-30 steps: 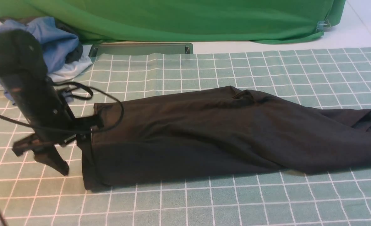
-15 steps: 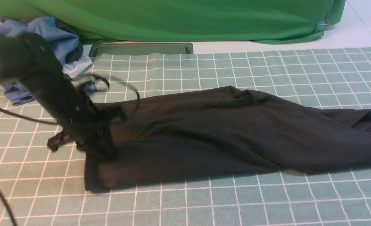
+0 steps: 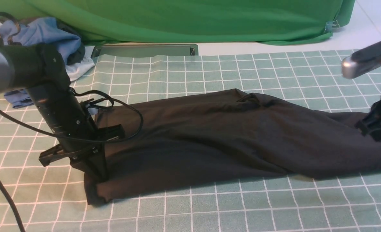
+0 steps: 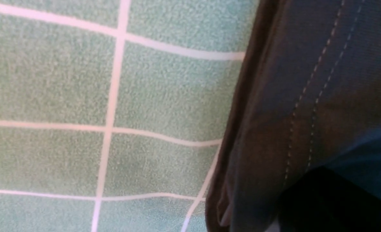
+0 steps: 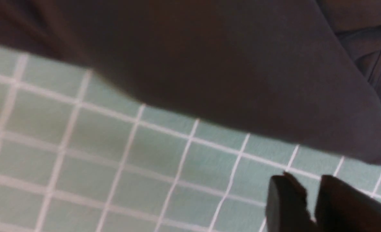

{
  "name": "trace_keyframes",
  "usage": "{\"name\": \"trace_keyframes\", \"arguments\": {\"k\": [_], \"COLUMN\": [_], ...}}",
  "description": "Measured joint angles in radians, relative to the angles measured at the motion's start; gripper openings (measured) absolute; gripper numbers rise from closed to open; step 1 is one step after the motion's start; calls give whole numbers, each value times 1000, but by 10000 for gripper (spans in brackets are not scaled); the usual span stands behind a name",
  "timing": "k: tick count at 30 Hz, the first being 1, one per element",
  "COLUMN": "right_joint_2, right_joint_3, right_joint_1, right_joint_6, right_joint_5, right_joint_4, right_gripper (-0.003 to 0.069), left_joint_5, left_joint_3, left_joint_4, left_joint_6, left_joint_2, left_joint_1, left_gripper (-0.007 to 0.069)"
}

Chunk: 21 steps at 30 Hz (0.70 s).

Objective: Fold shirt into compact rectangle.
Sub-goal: 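Pull the folded dark garment lengthwise by its ends to straighten it flat on the table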

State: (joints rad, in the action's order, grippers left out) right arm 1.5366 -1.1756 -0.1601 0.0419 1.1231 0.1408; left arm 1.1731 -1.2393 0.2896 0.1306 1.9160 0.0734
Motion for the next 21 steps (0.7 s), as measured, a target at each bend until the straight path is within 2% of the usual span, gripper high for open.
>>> {"name": "trace_keyframes", "arguments": {"k": [3,8,15,21], "right_joint_2": [108,230,361,418], "right_joint_3": [-49,-131,-168,-171], "right_joint_1": [62,179,310,366], "right_joint_6": [-2,2,30,30], "right_joint_5": [-5,-11,11,16], "right_joint_4": [9,16,16,-5], "right_gripper": [340,471,512,511], "left_joint_5": [-1,-1,-1,-8], "left_joint_3": [2,4,5,5], "left_joint_4": [0,-8,-16,-19], "left_joint_6": [1,1,1,1], "left_joint_2": [-1,-2,-2,-2], "left_joint_1": [0,-1,-2,-2], "left_gripper": [60,155,293,325]}}
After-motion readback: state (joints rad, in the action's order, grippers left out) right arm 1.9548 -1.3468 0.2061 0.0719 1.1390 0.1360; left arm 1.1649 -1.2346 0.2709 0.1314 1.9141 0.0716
